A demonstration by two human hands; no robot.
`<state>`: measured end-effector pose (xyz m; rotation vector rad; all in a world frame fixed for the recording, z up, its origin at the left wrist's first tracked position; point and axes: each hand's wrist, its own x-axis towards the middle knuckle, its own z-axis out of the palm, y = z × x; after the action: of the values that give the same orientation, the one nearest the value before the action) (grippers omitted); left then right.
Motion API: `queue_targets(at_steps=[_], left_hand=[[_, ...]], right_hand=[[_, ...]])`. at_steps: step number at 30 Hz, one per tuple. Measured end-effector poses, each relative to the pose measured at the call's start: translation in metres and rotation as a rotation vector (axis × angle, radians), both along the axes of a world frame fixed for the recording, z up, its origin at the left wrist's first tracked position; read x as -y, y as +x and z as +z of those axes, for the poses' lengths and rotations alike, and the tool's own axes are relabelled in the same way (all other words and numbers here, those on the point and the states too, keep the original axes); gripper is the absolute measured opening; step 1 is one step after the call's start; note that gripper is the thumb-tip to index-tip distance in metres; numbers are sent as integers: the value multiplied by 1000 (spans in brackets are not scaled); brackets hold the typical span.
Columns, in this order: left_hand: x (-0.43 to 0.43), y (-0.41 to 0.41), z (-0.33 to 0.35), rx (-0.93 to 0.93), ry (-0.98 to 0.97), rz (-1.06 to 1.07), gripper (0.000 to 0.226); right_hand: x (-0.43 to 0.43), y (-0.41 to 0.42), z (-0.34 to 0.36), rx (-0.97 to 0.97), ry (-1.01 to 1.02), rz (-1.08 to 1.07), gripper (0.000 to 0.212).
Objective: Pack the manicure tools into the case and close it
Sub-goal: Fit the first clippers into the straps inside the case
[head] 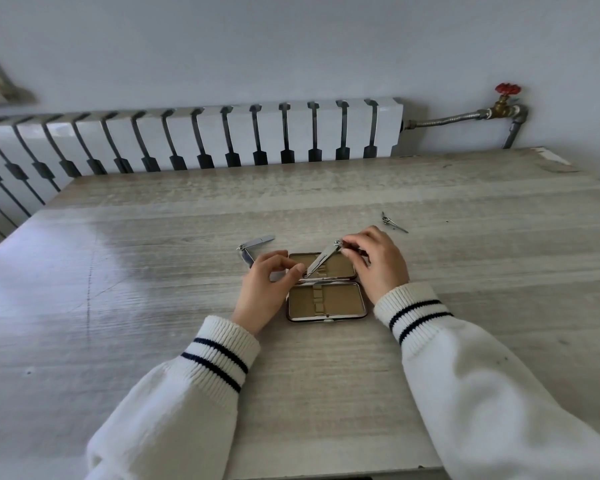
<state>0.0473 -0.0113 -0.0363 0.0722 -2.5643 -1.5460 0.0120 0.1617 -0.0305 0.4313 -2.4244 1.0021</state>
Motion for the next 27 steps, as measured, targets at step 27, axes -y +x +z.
queue_targets(at_steps=[27], left_hand=[[-3, 1, 4, -61, -18, -20, 15]], right_hand=[[9, -1, 4, 49, 19, -5, 15]])
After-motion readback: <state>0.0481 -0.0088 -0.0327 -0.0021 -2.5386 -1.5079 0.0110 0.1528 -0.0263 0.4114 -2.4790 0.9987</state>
